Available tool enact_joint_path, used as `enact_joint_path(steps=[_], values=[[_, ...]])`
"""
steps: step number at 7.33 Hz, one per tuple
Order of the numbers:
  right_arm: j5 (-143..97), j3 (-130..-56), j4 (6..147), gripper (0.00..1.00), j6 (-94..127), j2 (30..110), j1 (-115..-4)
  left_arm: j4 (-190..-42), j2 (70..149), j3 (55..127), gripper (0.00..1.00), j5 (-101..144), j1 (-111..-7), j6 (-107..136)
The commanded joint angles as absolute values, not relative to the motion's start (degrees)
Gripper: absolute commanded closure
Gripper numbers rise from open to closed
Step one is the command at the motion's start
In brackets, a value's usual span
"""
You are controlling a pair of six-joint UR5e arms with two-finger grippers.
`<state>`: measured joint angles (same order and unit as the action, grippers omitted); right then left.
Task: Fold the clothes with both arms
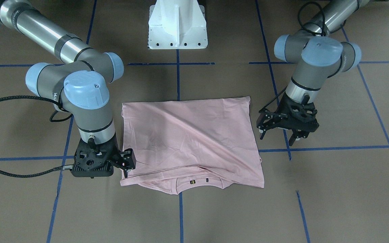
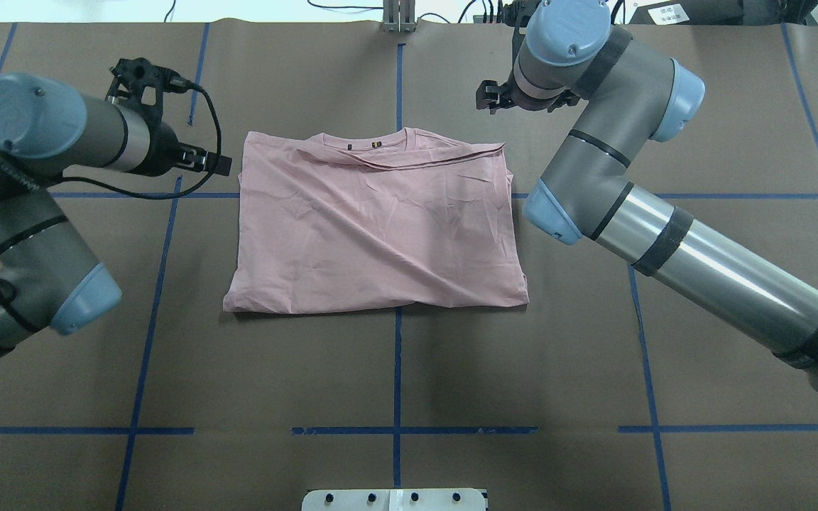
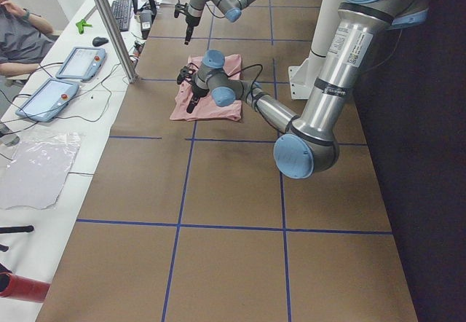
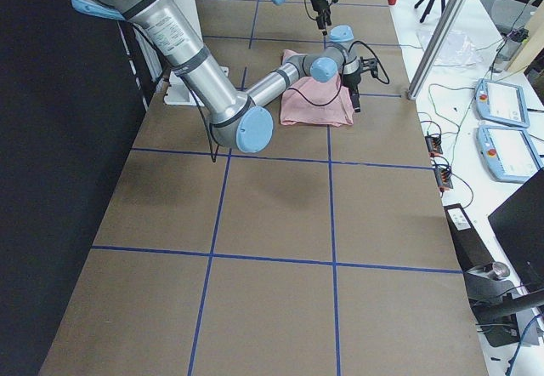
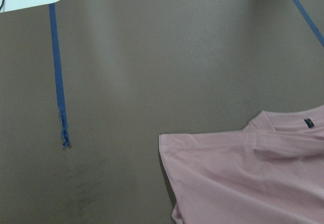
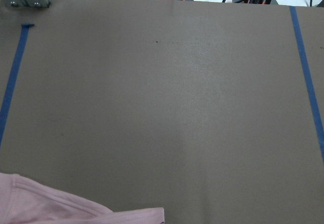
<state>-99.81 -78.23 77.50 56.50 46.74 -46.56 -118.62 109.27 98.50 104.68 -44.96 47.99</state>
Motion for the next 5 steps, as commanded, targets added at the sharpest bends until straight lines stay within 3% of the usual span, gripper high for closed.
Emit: enact_joint_path(steps=[1,2,3,5], values=[[-99.84,-79.53,77.52,0.0,56.43,47.37,-46.49,-118.74,103.37,104.49,0.01,103.89,-38.09,56.03],[-99.76,-79.71,77.43,0.0,56.43,47.37,-46.49,-118.74,103.19,104.85,0.18,99.97,-33.53,61.99],[-99.76,-79.8,77.43,0.0,56.43,47.46,-46.58,-118.74,103.18,104.77,0.29,97.41,-29.31,67.62],[-99.84,-79.72,77.43,0.0,56.43,47.37,-46.58,-118.65,103.36,104.33,0.33,96.33,-27.42,69.17]])
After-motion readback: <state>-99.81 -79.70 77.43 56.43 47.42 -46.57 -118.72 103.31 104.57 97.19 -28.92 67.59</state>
